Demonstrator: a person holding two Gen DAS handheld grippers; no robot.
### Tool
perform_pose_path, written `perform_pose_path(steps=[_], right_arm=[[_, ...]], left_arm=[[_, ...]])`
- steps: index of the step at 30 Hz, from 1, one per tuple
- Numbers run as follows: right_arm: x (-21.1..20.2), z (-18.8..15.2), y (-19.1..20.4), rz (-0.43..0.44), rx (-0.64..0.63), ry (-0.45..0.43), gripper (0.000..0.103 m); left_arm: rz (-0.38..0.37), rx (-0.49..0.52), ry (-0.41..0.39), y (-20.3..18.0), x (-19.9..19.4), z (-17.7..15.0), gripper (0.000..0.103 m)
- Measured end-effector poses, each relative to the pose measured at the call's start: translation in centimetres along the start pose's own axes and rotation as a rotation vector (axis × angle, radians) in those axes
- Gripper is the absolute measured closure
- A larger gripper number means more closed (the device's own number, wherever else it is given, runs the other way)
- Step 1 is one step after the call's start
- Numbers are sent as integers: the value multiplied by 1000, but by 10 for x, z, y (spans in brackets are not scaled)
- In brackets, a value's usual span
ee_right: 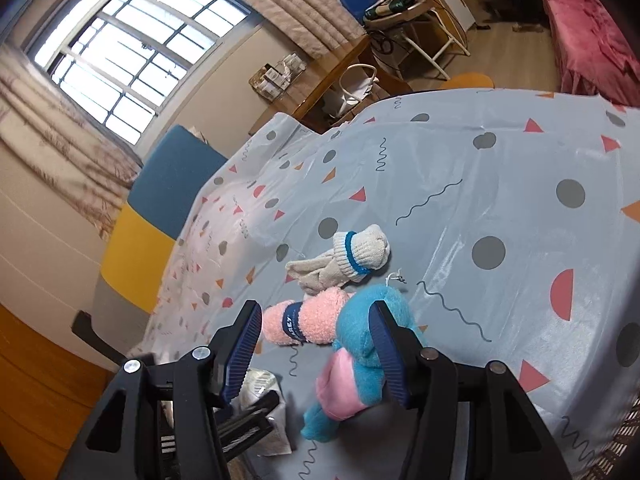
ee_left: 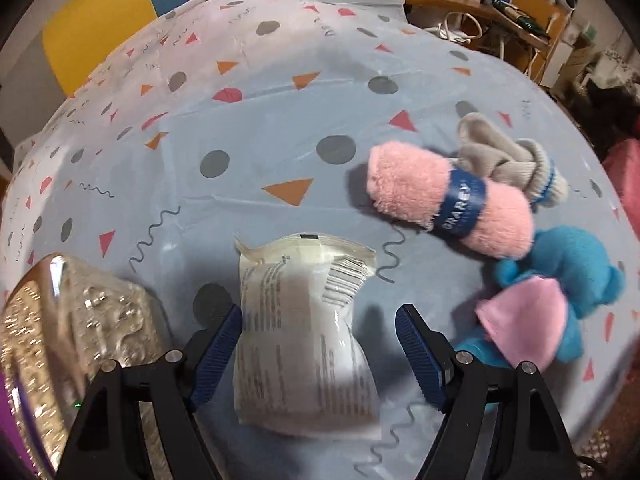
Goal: Organize soft objects
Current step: 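Grasp the white packet with the left gripper while the right grasps the blue plush toy, then lift the white packet toward the gold tray with the left gripper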
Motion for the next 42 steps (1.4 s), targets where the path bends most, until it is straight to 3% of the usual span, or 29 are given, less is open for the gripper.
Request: perform_pose_path(steps=[4,6,9,14,19,24,29,32,34,36,42], right_arm=[[-3,3,-3,15,33,-16,45],[-1,4,-6,18,52,-8,43],[4,1,-14,-9,81,11,43],[13,-6,-30,-93,103,54,43],[35,-28,-40,-124,120,178,42],[56,-48,-37,-178,54,282,42],[68,-55,-50,-276,40,315,42],[72,-52,-47,-292,5,305,43],[74,-52,-45,-303,-18,304,62],[75,-52,-44,-276,-16,318,74],[82,-58,-47,-242,18,362,77]], left_arm=[[20,11,8,4,14,-4,27],[-6,27,-27,-4,9,-7,41],[-36,49,-32,-20,1,-16,45],[-73,135,-110,-46,-14,-46,45],[-89,128,-147,-41,-23,-73,44],[-106,96,-140,-36,-21,-79,43],[-112,90,-159,-34,-23,-82,43],[-112,80,-151,-34,-26,-84,43],[-113,78,-140,-35,-26,-83,44],[-129,68,-124,-34,-26,-82,46],[-178,47,-131,-35,-42,-82,49]])
Point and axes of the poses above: each gripper's, at about its wrist camera, not at the fingertips, and x roughly the way its jaws point, y to its left, z to its top, the point moved 9 cm from there along x, roughly the way its jaws point, and after that the axes turned 1 degree about z, right-handed, at the moved point
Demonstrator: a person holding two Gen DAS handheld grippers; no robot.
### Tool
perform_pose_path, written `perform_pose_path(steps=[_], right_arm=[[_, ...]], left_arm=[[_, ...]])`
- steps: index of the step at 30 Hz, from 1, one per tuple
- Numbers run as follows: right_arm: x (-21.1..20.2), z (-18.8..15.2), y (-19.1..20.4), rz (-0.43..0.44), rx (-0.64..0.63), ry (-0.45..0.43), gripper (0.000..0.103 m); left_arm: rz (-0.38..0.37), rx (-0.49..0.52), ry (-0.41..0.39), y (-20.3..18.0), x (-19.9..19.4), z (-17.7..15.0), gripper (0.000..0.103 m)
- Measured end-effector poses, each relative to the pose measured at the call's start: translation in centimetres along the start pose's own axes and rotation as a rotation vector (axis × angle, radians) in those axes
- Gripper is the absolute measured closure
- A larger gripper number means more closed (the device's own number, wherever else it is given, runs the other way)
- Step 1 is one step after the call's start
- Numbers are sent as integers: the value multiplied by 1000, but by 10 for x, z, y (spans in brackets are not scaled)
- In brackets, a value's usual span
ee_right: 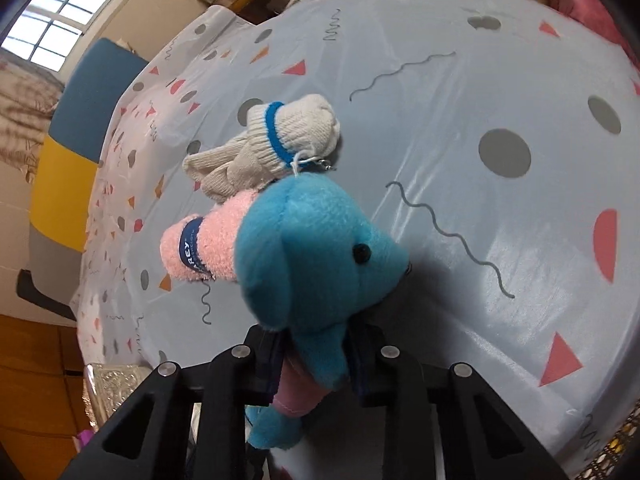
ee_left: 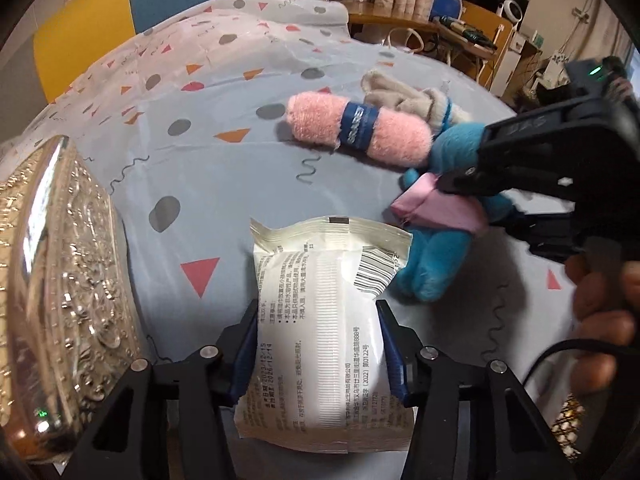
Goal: Organize soft objects
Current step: 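Lift the white packet toward the gold tray with the left gripper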
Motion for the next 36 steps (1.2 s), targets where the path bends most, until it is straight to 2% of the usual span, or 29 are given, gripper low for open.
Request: perform_pose_path(steps=[10,14,18,22,27,36], right_arm=[[2,0,1,-15,-23,-9,76],[2,0,7,-55,-89,-25,75],[2,0,10,-73,-125,-32,72],[3,0,10,-79,-130,-28,72],[4,-3,15,-130,-189,-26,72],[6,-4,17,-161,-228,-36,70]], left_arm=[[30,18,-63,2,-29,9,49],[50,26,-114,5,-43,13,49],[39,25,-151,4,-60,17,49],[48,55,-230,0,-86,24,49],[47,51,-298,3,-116,29,49],[36,36,-360,8,-150,31,49]])
Point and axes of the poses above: each gripper's, at about its wrist camera, not at the fingertips, and x roughly the way its jaws point, y to its left, z to its top, the point moved 9 cm from there along x, roughly the way its jaws point, and after that the axes turned 1 degree about z, right-handed, at the moved point
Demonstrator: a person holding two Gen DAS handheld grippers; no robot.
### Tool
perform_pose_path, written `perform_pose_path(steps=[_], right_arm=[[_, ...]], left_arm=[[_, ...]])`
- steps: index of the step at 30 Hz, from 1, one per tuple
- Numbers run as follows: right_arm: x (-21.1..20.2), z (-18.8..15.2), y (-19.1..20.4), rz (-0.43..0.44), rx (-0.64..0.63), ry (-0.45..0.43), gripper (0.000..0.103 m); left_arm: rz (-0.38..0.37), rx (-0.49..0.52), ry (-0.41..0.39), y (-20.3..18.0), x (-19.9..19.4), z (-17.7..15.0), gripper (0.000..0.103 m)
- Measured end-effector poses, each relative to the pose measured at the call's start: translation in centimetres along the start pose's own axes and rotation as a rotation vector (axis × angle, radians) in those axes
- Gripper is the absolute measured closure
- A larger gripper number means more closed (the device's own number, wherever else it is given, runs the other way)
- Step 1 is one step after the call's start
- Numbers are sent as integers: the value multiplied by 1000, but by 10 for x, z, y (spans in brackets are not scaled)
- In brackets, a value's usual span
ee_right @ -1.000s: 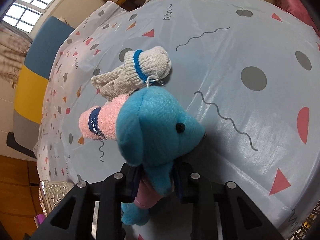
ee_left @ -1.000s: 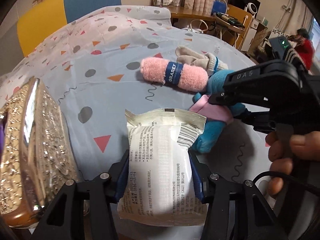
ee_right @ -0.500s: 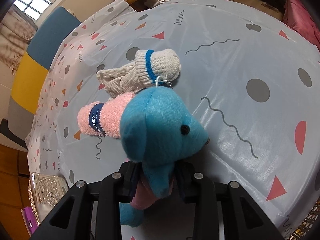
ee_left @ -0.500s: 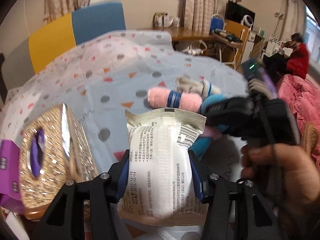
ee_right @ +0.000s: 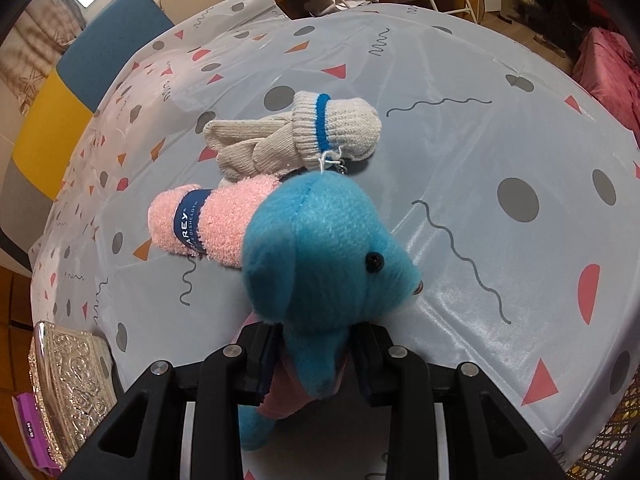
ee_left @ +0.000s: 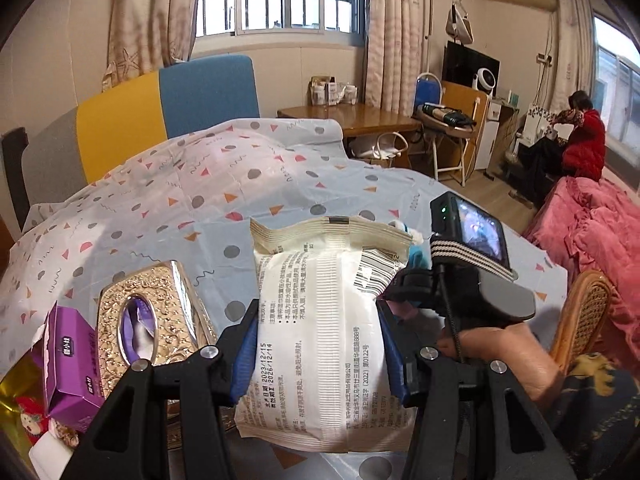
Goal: Organize soft objects
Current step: 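Lift the white packet toward the gold tray with the left gripper, then lower the white packet into the gold tray and open the left gripper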
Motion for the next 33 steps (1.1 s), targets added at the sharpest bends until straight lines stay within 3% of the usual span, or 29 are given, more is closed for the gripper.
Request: perform_pose_path(steps=[10,15,25,33], right_arm=[[-1,1,1,-18,-29,-7,70],[-1,1,5,-35,-61,-8,70],[2,1,6,-37,-73,-3,69],[4,-1,10,-62,-99,-10,69]], left_arm=[[-2,-10,-4,9,6,20,49],[23,-71,-15,37,8,37,49],[156,-305,-120,175,-56,45,49],[294,-466,-141,284,-114,-14,49]])
Point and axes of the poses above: each gripper's, at about its wrist camera, not at the fingertips, and x roughly the way its jaws point, y to its left, z to its top, the point moved 9 cm from there along x, roughly the way its jaws point, and after that the axes turned 1 degree about z, right-handed, at the moved point
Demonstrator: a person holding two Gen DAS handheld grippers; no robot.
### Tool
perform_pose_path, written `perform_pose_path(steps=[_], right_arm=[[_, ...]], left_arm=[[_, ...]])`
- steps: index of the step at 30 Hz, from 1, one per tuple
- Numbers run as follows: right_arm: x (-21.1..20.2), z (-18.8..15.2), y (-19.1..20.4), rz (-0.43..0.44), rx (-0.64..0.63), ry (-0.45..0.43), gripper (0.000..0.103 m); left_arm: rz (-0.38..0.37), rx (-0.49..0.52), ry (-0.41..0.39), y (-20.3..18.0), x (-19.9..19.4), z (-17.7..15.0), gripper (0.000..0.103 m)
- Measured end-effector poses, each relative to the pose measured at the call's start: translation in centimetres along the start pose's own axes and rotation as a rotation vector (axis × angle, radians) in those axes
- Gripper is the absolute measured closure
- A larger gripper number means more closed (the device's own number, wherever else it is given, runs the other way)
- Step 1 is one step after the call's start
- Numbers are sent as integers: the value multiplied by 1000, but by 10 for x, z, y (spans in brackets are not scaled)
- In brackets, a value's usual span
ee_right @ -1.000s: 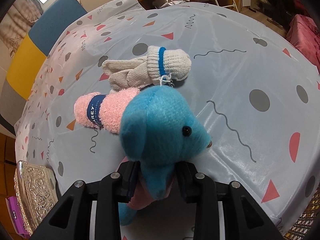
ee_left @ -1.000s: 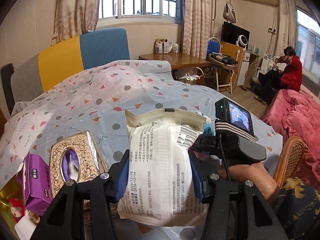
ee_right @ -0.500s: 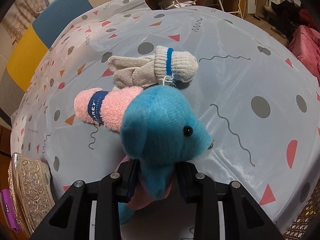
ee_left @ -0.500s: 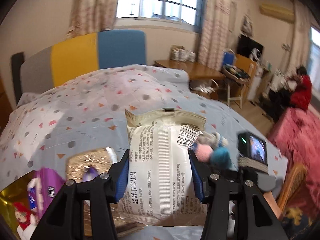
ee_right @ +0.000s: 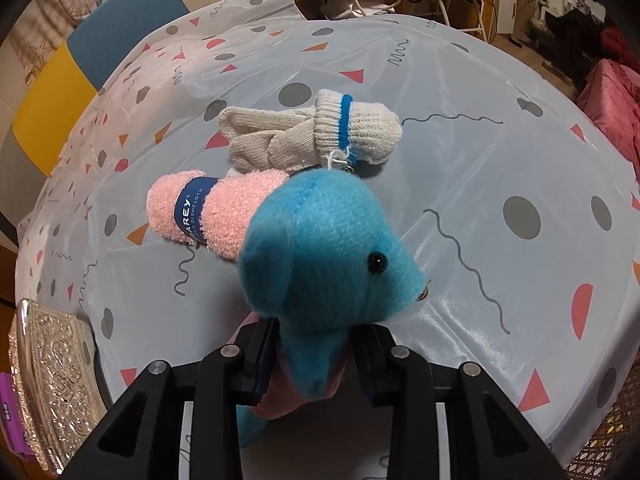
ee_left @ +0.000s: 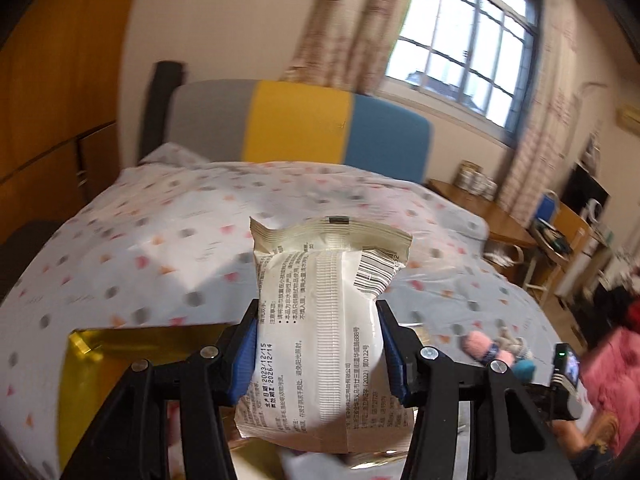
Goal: Organize soft objects
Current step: 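Lower the white packet into the gold tray and open the left gripper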
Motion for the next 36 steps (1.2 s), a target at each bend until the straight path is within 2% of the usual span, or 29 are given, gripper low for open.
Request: perform_pose_path(steps=[6,13,18,22,25,36], right_arm=[[4,-5,15,-38,-86,14,66],[5,-2,12,-2,-38,42,66],[3,-3,8,3,-54,23,66],[1,-5,13,-37,-101,18,66],[1,-7,19,-73,-151,10,68],[4,-13,28,-108,-211,2,69]], left_arm=[[95,-72,23,70,-18,-39,49],[198,-142,76,124,-36,-101,49],[266,-141,86,141,-48,-131,49],[296,-143,103,151,-52,-147,49],[310,-147,116,158,-51,-151,49],[350,-162,159,180,-43,-167,49]])
Point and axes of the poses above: each gripper's, at about its wrist camera, not at the fingertips, and x roughly the way its jaws point, y to its left, z to its top, the point moved 9 cm from there along x, roughly the way its jaws point, and after that the axes turned 1 degree about z, right-handed, at the moved point
